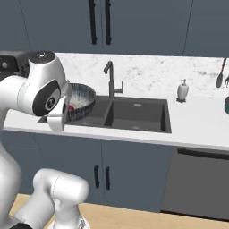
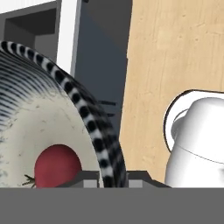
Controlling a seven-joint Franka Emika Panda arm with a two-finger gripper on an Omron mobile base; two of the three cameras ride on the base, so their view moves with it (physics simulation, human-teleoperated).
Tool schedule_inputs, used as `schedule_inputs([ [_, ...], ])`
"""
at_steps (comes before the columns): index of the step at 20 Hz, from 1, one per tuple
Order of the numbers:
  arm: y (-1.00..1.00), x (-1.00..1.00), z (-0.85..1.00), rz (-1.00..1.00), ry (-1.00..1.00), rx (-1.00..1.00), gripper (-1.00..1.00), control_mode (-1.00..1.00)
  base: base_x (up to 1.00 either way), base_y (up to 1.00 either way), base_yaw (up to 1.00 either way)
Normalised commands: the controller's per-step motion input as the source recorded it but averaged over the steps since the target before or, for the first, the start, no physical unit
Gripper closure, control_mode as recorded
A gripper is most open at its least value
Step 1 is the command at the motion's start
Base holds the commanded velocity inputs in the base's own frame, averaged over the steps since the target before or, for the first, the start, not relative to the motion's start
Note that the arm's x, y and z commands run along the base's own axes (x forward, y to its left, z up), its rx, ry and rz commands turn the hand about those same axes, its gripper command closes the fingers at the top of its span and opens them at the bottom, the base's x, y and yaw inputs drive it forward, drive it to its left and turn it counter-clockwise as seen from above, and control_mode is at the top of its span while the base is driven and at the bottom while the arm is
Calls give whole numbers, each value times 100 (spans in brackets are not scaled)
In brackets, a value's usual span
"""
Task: Pick the tomato from the sink and place it in the bowl. Then pick the bowl and place it in the microwave. Then close the microwave door and press the start button.
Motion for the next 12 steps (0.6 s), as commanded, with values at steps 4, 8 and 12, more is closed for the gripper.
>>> schedule_inputs([
  [4,0,0,0,0,0,0,100,100,-20,0,-55],
  [8,0,0,0,0,0,0,100,100,-24,0,-71],
  [12,0,0,0,0,0,0,100,100,-28,0,-75],
])
